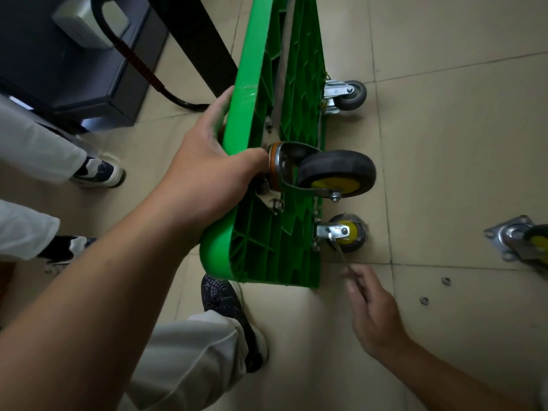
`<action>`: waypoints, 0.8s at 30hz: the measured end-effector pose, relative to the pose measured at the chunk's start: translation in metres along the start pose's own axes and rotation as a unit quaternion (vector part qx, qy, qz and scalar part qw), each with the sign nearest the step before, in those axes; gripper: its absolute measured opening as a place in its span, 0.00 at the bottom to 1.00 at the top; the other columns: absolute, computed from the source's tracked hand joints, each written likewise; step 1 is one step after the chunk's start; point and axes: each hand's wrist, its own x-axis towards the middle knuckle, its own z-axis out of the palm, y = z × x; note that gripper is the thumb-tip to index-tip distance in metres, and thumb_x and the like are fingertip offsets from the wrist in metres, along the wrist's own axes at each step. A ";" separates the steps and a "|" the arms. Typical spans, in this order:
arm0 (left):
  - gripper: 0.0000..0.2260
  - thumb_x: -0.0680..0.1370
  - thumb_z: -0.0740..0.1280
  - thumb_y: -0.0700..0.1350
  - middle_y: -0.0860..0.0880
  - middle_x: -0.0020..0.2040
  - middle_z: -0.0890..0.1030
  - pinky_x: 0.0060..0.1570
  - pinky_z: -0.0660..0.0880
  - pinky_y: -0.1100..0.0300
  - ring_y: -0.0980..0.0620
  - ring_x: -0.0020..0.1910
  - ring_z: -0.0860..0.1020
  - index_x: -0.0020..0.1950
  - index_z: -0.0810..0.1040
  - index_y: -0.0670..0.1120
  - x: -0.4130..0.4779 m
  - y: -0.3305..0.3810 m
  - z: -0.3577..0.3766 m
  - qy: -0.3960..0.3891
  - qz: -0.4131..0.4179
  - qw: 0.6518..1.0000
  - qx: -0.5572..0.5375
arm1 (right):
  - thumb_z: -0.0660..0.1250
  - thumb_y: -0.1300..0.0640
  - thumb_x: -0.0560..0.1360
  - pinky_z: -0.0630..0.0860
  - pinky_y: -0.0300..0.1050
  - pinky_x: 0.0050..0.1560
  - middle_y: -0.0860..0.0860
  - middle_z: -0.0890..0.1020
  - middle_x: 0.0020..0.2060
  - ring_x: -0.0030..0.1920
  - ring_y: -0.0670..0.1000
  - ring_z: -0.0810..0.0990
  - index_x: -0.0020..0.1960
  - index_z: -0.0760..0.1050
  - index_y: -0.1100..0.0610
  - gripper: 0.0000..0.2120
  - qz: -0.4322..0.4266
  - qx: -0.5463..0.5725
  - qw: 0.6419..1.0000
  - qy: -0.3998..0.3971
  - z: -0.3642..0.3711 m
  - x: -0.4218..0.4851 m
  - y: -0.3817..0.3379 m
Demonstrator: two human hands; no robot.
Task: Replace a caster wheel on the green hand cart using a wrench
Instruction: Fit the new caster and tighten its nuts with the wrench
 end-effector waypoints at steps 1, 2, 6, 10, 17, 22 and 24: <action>0.37 0.75 0.71 0.34 0.56 0.44 0.85 0.30 0.78 0.66 0.57 0.33 0.84 0.79 0.64 0.59 0.001 0.001 0.001 0.001 0.001 1.000 0.002 | 0.55 0.43 0.81 0.77 0.39 0.39 0.40 0.82 0.45 0.40 0.42 0.80 0.63 0.71 0.39 0.13 -0.016 0.034 0.999 0.027 0.007 0.005 -0.016; 0.36 0.76 0.70 0.33 0.58 0.40 0.85 0.29 0.77 0.66 0.58 0.32 0.83 0.78 0.65 0.58 0.001 0.002 0.003 0.000 0.002 1.000 0.007 | 0.55 0.45 0.82 0.77 0.33 0.48 0.35 0.81 0.54 0.48 0.40 0.81 0.70 0.69 0.43 0.18 -0.030 0.063 0.997 0.040 0.014 0.009 -0.029; 0.33 0.77 0.68 0.31 0.62 0.36 0.84 0.28 0.77 0.67 0.59 0.31 0.83 0.73 0.68 0.61 0.001 0.006 0.007 0.000 0.003 1.000 0.016 | 0.56 0.64 0.84 0.64 0.22 0.58 0.30 0.69 0.71 0.57 0.57 0.77 0.78 0.60 0.52 0.24 -0.104 0.112 0.988 0.033 0.027 0.019 -0.069; 0.32 0.77 0.68 0.31 0.61 0.35 0.83 0.28 0.76 0.67 0.59 0.30 0.82 0.73 0.68 0.60 0.002 0.005 0.007 0.000 0.010 1.000 0.026 | 0.55 0.65 0.83 0.66 0.34 0.70 0.42 0.68 0.75 0.70 0.42 0.72 0.78 0.61 0.56 0.23 -0.148 0.126 0.981 0.014 0.031 0.020 -0.076; 0.34 0.77 0.68 0.33 0.65 0.34 0.82 0.27 0.76 0.67 0.59 0.29 0.82 0.76 0.66 0.61 0.001 0.005 0.005 0.004 -0.001 1.000 0.030 | 0.55 0.68 0.82 0.62 0.44 0.76 0.47 0.68 0.75 0.76 0.50 0.67 0.77 0.61 0.60 0.24 -0.154 0.139 0.978 -0.002 0.044 0.030 -0.077; 0.34 0.77 0.68 0.33 0.66 0.33 0.81 0.27 0.76 0.68 0.60 0.29 0.82 0.76 0.66 0.61 -0.001 0.005 0.007 0.003 0.004 0.999 0.039 | 0.57 0.66 0.83 0.66 0.41 0.71 0.59 0.76 0.67 0.67 0.60 0.75 0.80 0.57 0.49 0.29 -0.169 0.095 0.980 -0.051 0.045 0.040 -0.063; 0.33 0.77 0.68 0.33 0.66 0.32 0.81 0.27 0.75 0.68 0.60 0.29 0.81 0.76 0.65 0.61 0.000 0.005 0.007 0.004 0.004 0.999 0.043 | 0.57 0.64 0.83 0.67 0.40 0.68 0.65 0.76 0.61 0.61 0.64 0.76 0.81 0.54 0.44 0.30 -0.164 0.072 0.981 -0.071 0.043 0.044 -0.057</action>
